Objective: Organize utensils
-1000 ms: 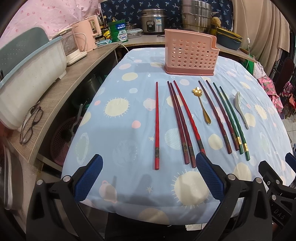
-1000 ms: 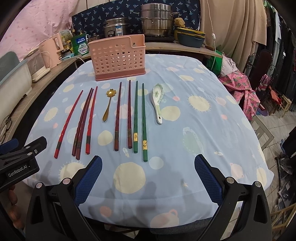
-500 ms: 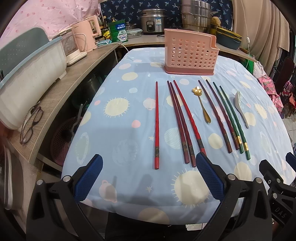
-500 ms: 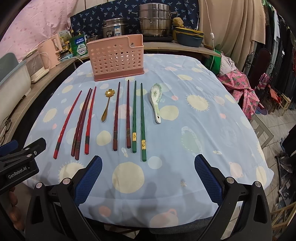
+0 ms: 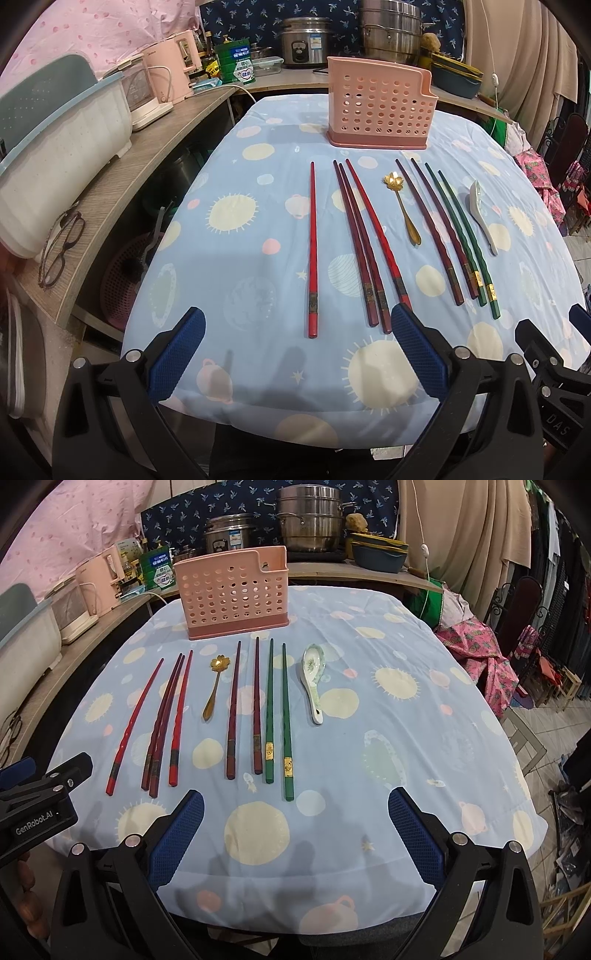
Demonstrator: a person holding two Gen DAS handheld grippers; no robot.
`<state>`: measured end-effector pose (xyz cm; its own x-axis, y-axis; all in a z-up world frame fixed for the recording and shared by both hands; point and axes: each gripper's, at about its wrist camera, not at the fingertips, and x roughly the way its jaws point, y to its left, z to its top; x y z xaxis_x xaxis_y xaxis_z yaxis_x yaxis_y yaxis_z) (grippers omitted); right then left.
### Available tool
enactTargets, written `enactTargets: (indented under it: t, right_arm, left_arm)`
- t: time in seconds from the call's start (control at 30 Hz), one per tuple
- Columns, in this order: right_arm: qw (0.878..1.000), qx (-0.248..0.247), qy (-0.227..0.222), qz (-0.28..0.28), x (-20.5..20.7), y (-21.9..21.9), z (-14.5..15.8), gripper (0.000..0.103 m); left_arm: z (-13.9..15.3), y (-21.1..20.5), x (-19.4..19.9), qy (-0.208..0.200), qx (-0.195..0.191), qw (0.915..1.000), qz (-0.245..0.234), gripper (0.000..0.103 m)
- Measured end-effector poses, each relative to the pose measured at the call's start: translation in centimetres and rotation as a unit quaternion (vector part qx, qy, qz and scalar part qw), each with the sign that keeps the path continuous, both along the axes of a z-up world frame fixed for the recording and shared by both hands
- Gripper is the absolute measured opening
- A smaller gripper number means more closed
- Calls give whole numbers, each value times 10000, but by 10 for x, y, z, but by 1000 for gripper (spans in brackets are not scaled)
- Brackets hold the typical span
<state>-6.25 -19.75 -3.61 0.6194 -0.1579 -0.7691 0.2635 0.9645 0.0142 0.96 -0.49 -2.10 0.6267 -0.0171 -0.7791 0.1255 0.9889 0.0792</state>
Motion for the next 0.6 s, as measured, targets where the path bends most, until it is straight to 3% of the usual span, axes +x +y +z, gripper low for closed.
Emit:
enactTargets:
  t: [0.6]
  right_arm:
    - [10000,2,5,-4,1,0,0,96]
  left_arm:
    - [0,0,1,13,4,10000,-1,96]
